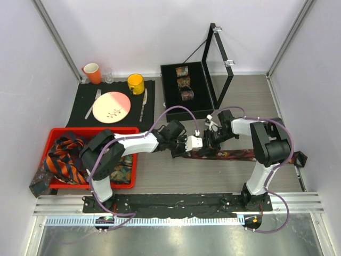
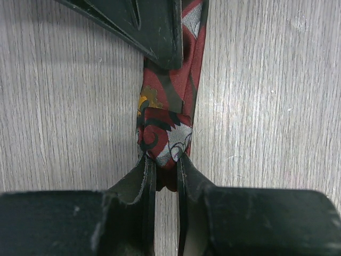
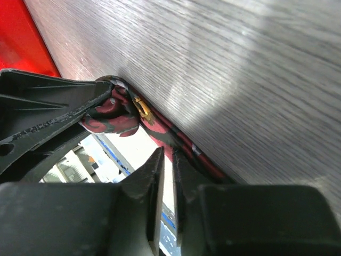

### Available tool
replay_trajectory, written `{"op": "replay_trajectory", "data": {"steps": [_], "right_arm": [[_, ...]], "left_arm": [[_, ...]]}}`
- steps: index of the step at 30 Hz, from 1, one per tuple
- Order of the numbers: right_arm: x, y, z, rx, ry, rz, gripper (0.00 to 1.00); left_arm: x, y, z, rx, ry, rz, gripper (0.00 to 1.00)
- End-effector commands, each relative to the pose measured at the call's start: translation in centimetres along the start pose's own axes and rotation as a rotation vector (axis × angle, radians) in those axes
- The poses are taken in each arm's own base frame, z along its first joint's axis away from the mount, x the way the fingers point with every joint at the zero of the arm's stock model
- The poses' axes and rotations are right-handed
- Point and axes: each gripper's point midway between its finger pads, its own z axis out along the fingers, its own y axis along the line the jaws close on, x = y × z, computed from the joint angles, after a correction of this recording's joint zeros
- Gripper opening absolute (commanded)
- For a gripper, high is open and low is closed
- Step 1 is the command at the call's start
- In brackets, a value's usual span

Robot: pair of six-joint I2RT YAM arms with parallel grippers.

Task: Roll the ties
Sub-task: Roll the tie at the center of the board.

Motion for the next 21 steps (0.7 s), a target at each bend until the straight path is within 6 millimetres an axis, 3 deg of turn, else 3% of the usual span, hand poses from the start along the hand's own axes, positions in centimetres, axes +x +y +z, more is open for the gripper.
{"op": "replay_trajectory", "data": {"steps": [1, 4, 8, 15, 21], "right_arm": [[-0.5, 1.7, -0.9, -0.025, -0.04, -0.039, 0.22], [-1.6, 4.1, -1.3, -0.099, -0.103, -0.032, 0.28], [-1.4, 5.9, -0.8, -0.138, -0.105, -0.036, 0.34], [-1.4, 5.8, 1.3, -0.14, -0.079, -0.007, 0.45], [-1.5, 4.6, 3.1, -0.109, -0.067, 0.0, 0.41]], "left_arm": [[3.5, -0.2, 0.3, -0.01, 0.131, -0.024, 0.01], [3.7, -0.3, 0.4, -0.003, 0.137, -0.02, 0.01], [3.8, -0.4, 0.4, 0.001, 0.136, -0.019, 0.01], [4.0, -0.4, 0.4, -0.002, 0.143, -0.014, 0.01], [4.0, -0.4, 0.5, 0.001, 0.144, -0.01, 0.01]]}}
